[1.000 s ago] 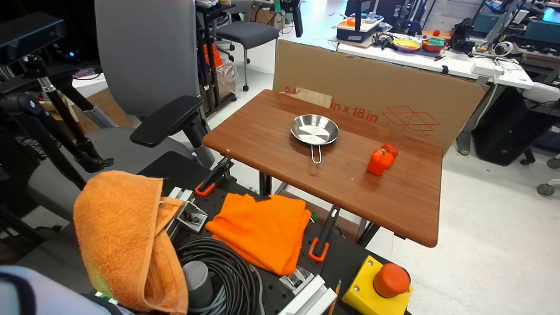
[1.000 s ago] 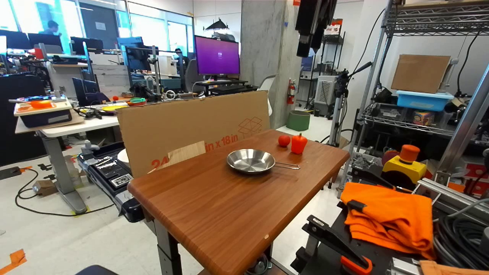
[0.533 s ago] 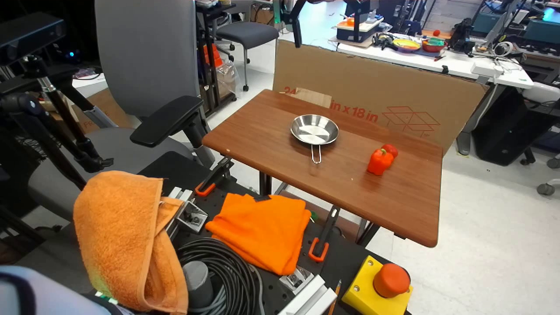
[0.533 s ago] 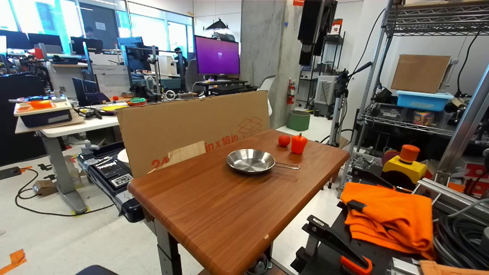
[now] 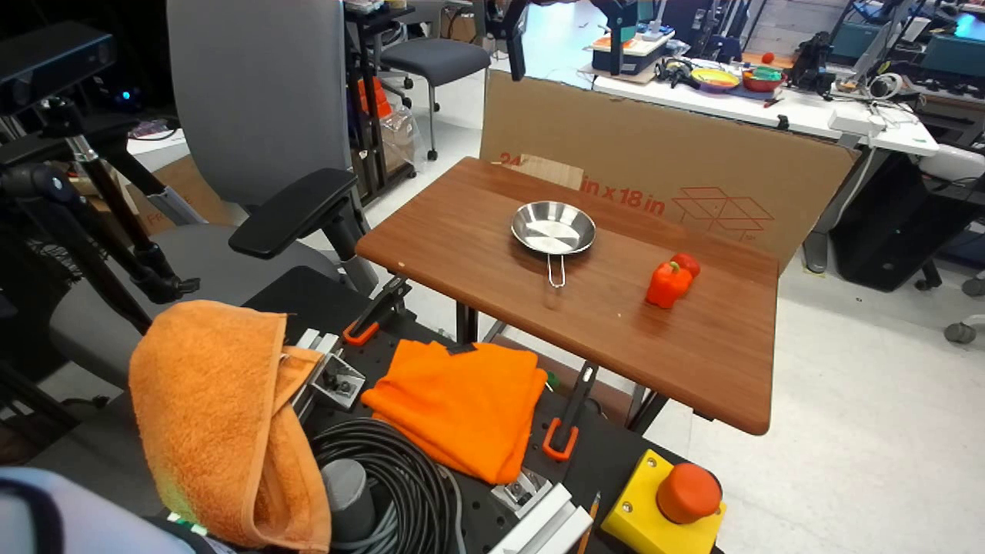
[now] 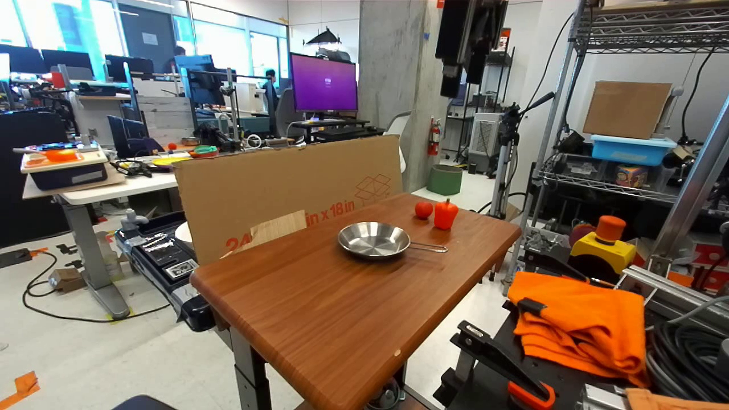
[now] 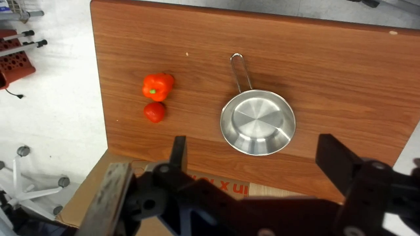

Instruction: Put the pepper on the pan

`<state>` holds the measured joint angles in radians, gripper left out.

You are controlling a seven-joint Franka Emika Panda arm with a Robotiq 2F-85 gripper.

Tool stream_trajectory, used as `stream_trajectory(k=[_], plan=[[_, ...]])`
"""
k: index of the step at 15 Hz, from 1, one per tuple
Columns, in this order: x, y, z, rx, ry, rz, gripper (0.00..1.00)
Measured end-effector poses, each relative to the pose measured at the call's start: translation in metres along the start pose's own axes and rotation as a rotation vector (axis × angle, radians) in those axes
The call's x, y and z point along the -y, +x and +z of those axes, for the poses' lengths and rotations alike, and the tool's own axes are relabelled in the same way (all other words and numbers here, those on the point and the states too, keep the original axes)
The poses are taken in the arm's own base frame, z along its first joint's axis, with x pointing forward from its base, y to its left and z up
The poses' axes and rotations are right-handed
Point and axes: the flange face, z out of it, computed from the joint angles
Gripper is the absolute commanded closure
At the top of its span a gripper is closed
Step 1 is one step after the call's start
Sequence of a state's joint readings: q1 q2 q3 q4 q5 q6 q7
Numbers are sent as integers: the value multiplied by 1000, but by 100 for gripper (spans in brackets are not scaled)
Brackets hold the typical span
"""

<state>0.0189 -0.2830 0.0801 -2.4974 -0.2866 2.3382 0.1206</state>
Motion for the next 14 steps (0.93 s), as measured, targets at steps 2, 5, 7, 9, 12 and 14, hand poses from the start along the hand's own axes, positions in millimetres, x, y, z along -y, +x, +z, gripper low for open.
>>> stream_trajectory(k=[2,5,7,9,12,14], plan=[[1,0,0,4,-1,23,0],[1,-2,1,30,-5,78,0],[2,-3,1,40,-7,93,0],[3,-3,1,39,-8,90,0],[4,-3,2,42,-7,79,0],[4,-3,4,46,-6,69,0]])
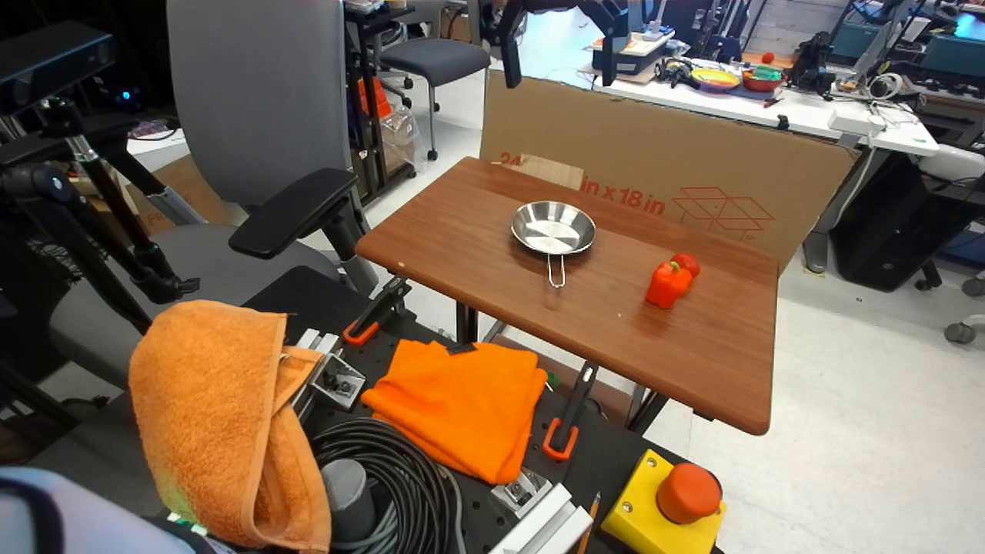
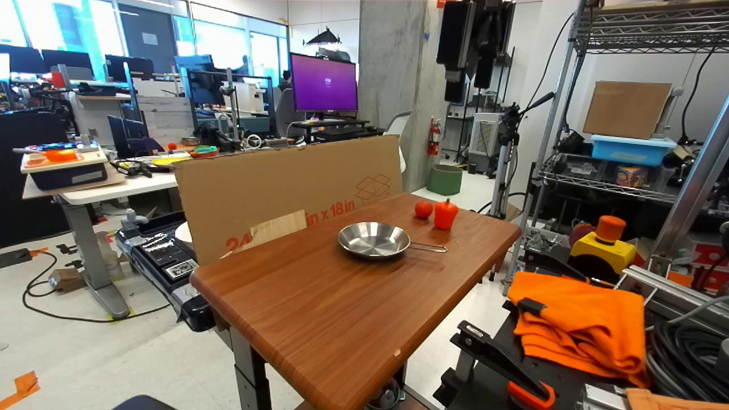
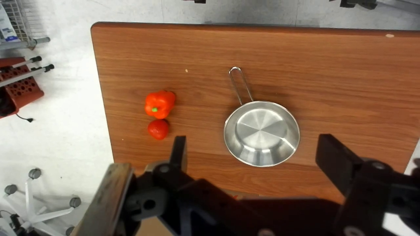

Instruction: Put the pepper on the pan

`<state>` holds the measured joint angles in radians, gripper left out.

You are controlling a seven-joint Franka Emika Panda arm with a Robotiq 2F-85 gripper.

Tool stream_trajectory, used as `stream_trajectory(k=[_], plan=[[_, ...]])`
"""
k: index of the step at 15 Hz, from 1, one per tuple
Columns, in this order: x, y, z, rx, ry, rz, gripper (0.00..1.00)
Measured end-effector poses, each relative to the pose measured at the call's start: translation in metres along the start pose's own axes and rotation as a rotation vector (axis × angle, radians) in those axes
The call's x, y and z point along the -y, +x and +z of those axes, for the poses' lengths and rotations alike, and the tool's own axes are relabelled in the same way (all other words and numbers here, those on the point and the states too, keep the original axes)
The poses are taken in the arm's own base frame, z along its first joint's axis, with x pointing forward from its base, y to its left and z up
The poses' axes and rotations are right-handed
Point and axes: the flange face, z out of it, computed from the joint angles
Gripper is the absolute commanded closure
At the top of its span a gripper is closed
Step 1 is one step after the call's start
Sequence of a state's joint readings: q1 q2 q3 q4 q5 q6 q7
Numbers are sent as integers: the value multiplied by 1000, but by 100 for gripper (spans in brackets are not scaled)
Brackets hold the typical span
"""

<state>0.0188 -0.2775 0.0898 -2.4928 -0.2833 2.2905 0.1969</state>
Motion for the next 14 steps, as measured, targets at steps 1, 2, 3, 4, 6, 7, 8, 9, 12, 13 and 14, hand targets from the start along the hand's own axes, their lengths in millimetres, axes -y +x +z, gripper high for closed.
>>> stream_trajectory(k=[1,2,3,4,6,7,8,9,12,13,14], plan=[[0,0,0,0,0,-3,0],[0,0,0,0,0,-3,0],[0,0,-1,-1,0,-2,0],[-1,1,-1,-2,5,0,0],[-4,3,-4,-4,26,2,0],[-6,4,-5,-5,34,-2,0],[-7,4,-5,-5,43,-10,0],[-9,5,-5,-4,55,-21,0],[-14,5,-6,-4,99,-54,0],[-16,6,-7,-7,108,-58,0],[-20,7,-8,-12,116,-59,0]])
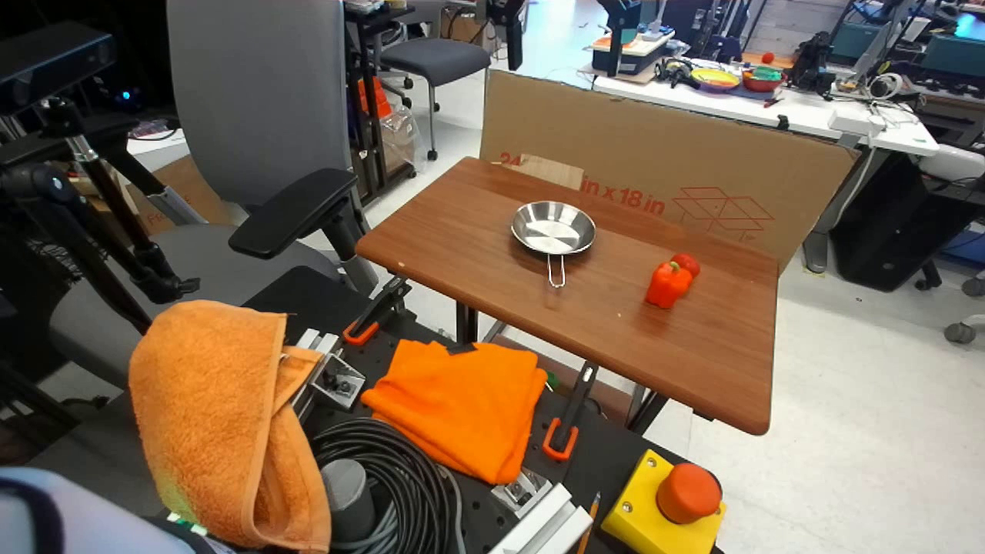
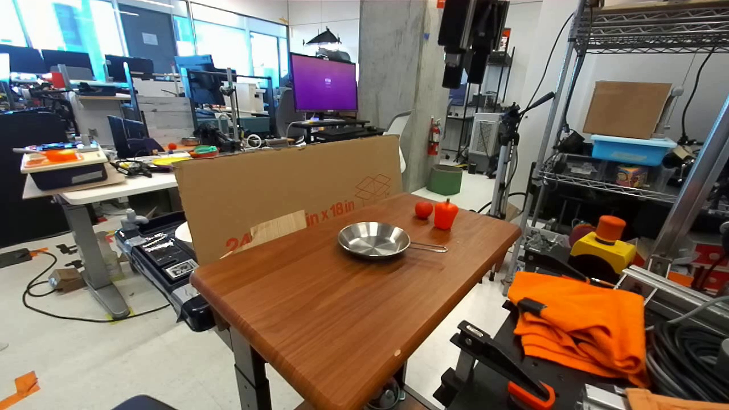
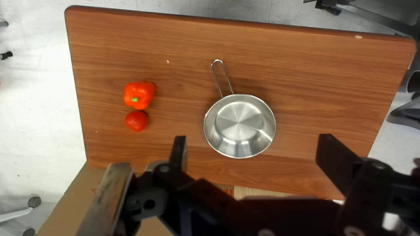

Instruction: Put the pepper on the pan

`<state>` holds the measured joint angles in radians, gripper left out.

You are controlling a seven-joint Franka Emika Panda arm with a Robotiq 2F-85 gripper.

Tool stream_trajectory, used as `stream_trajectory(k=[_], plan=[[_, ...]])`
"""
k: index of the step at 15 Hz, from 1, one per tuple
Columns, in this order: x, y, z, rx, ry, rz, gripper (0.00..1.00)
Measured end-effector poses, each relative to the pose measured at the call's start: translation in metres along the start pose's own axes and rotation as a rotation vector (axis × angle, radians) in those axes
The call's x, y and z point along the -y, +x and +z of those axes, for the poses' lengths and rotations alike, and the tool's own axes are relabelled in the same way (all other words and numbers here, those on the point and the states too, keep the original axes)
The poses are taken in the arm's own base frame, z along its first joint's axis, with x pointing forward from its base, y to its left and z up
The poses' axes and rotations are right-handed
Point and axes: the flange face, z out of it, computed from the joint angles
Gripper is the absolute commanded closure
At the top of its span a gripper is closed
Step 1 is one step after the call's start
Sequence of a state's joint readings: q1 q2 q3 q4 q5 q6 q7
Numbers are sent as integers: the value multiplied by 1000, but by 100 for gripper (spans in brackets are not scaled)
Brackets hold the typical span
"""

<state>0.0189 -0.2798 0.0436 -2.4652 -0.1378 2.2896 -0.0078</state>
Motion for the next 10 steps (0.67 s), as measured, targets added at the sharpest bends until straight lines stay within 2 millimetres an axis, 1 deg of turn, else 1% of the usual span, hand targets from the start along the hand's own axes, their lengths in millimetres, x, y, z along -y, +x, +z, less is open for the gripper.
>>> stream_trajectory(k=[2,5,10], plan=[[-9,1,-5,-12,13,8,0],[-29,3,-17,-41,28,45,0],[-56,-2,-38,-87,40,115,0]])
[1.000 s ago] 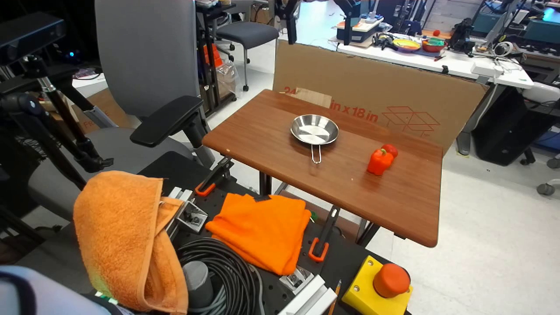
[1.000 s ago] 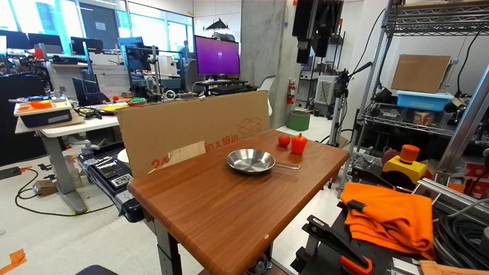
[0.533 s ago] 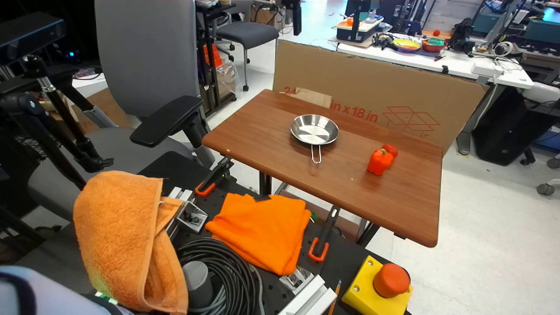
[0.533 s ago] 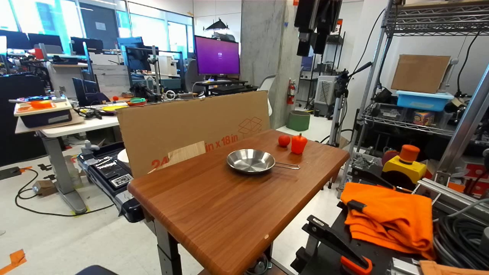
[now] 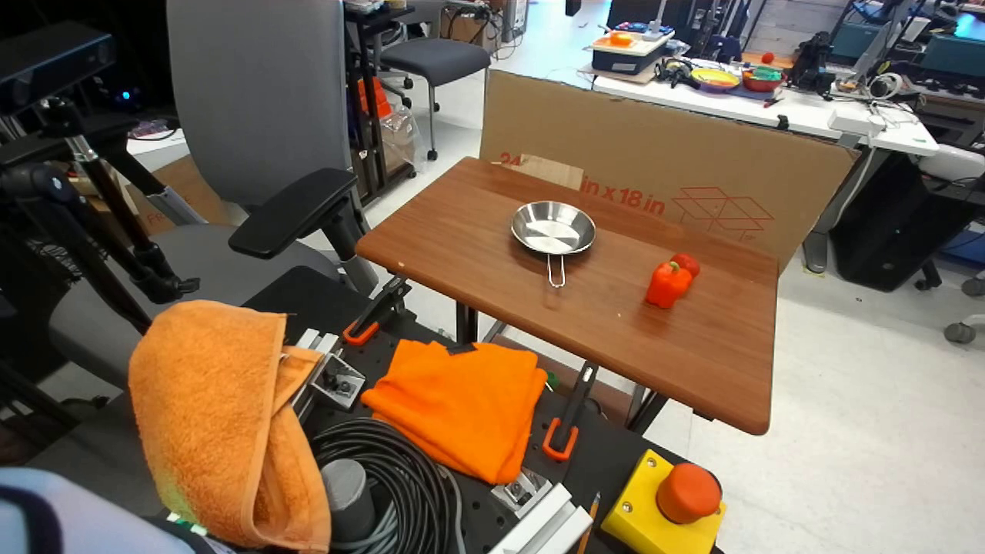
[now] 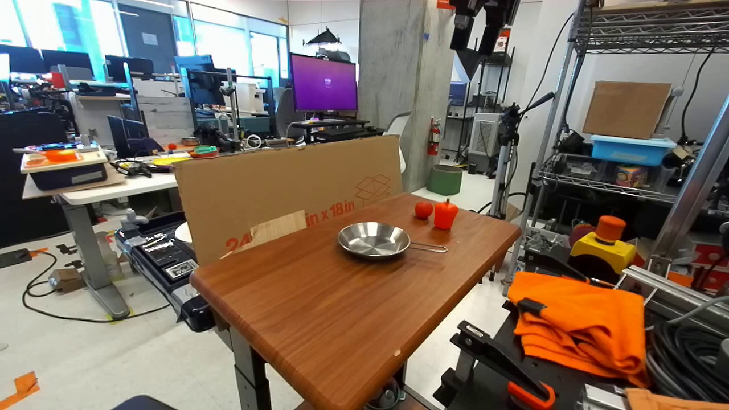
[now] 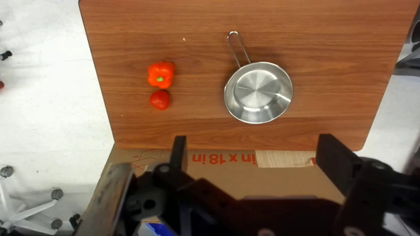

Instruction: Put the pepper on the pan

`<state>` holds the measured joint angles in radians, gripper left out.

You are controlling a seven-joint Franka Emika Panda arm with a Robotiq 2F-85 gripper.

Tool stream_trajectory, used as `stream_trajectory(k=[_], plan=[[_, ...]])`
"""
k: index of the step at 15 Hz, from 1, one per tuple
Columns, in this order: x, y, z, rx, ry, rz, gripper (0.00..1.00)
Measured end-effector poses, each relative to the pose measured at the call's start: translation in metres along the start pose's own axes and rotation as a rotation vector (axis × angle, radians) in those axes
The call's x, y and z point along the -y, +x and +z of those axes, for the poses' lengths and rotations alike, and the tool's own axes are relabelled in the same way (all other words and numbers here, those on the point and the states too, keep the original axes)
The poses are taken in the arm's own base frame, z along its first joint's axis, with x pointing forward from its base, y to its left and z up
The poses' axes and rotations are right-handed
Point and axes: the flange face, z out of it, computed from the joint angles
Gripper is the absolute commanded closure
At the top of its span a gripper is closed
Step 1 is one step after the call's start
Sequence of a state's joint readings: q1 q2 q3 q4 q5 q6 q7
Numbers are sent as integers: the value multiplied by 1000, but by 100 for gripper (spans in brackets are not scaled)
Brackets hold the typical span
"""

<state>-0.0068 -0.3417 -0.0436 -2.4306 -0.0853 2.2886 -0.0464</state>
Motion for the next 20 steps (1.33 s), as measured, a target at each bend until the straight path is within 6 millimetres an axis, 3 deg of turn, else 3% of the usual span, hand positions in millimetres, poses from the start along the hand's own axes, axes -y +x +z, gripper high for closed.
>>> stream_trajectory(k=[3,8,12,15,20], plan=[[-23,-5,-14,-24,16,67,0],[-78,-4,-43,-65,1,281,0],[-96,6,-57,-90,-17,420,0],[-105,15,-52,-56,-24,509,0],[-127,26,-21,51,-37,616,0]])
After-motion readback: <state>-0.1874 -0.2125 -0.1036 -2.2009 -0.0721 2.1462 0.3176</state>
